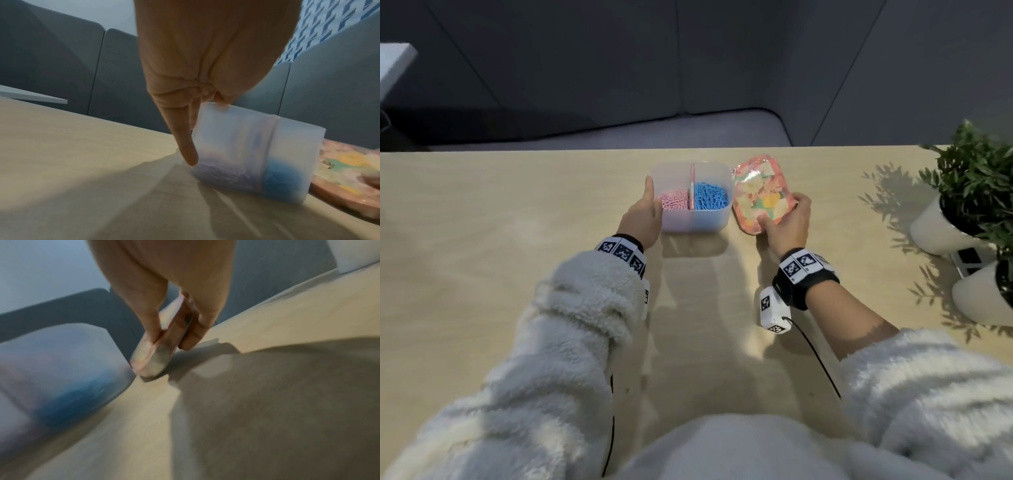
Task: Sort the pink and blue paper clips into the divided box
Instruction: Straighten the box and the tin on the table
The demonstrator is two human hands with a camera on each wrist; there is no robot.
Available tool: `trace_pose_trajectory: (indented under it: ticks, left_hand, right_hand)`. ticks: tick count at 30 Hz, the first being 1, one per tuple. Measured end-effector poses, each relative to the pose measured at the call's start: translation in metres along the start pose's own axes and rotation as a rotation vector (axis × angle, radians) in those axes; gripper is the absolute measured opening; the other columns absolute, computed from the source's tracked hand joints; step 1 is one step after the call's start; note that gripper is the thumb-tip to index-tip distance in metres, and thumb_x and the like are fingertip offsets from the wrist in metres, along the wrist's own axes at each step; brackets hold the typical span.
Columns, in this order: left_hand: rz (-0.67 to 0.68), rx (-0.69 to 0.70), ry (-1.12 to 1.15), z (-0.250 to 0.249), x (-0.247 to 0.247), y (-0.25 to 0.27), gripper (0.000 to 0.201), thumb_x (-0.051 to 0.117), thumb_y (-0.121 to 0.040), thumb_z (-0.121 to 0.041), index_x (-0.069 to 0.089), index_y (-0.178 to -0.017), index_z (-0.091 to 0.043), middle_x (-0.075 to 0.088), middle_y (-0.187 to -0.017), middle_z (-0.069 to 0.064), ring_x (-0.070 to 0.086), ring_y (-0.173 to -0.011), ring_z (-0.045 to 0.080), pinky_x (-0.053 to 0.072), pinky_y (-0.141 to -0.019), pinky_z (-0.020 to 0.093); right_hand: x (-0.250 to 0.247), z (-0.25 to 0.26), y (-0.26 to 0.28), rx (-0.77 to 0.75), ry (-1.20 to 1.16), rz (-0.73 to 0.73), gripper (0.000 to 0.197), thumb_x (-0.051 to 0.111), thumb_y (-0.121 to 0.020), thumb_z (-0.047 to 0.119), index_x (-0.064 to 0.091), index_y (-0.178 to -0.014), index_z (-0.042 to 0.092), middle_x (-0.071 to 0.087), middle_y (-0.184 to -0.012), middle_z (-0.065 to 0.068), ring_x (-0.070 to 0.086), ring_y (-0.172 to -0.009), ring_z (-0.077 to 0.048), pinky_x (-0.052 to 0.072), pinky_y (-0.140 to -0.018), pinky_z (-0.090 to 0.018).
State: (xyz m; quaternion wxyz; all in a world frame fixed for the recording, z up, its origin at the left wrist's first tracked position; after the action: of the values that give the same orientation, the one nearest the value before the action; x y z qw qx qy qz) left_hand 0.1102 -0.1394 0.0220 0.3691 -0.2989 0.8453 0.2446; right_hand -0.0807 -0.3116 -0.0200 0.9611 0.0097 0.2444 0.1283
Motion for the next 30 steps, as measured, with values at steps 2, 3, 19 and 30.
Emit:
trace_pose_trajectory:
  ticks: [2, 3, 19, 30]
  left_hand:
    - [0.006, 0.009, -0.005, 0.000, 0.000, 0.008, 0.052, 0.023, -0.101, -0.023, 0.004, -0.149, -0.016, 0.061, -0.106, 0.029, 0.058, -0.096, 0.039, 0.042, -0.084, 0.038]
    - [0.013, 0.017, -0.008, 0.001, 0.000, 0.012, 0.052, 0.022, -0.101, -0.023, 0.004, -0.149, -0.016, 0.061, -0.102, 0.026, 0.057, -0.093, 0.037, 0.042, -0.082, 0.037]
    - [-0.135, -0.008, 0.318, 0.011, -0.006, 0.029, 0.044, 0.035, -0.097, -0.022, 0.034, -0.138, -0.008, 0.038, -0.142, 0.014, 0.040, -0.129, 0.025, 0.031, -0.111, 0.035]
    - [-0.167, -0.146, 0.738, -0.012, 0.012, 0.017, 0.042, 0.029, -0.099, -0.039, 0.044, -0.124, -0.008, 0.052, -0.120, 0.003, 0.054, -0.109, 0.014, 0.050, -0.087, 0.024]
  right_hand:
    - [-0.011, 0.007, 0.009, -0.096, -0.042, -0.045, 0.060, 0.064, -0.080, 0.007, 0.036, -0.133, 0.014, 0.044, -0.138, -0.008, 0.048, -0.124, -0.022, 0.038, -0.102, -0.027]
    - [-0.017, 0.013, 0.013, -0.149, -0.059, -0.073, 0.058, 0.059, -0.083, 0.007, 0.036, -0.136, 0.014, 0.044, -0.140, -0.007, 0.045, -0.127, -0.021, 0.035, -0.103, -0.022]
    - [0.009, 0.094, 0.049, -0.196, -0.370, 0.109, 0.036, 0.045, -0.094, 0.014, 0.046, -0.129, 0.009, 0.056, -0.123, -0.008, 0.056, -0.103, -0.015, 0.051, -0.083, -0.028]
    - [0.043, 0.069, 0.035, -0.088, 0.094, 0.280, 0.054, 0.061, -0.083, 0.044, 0.050, -0.125, 0.011, 0.042, -0.125, -0.010, 0.036, -0.124, -0.023, 0.028, -0.091, -0.024]
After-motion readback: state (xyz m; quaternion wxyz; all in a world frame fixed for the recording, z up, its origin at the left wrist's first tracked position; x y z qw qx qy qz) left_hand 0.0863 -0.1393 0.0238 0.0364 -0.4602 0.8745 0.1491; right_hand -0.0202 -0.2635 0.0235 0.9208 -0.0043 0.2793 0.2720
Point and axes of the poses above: each hand's wrist, its own y-axis away from the middle knuckle, its own x-axis out of the palm, z = x × y, the point moved 2 cm from there along -y, towards the middle knuckle
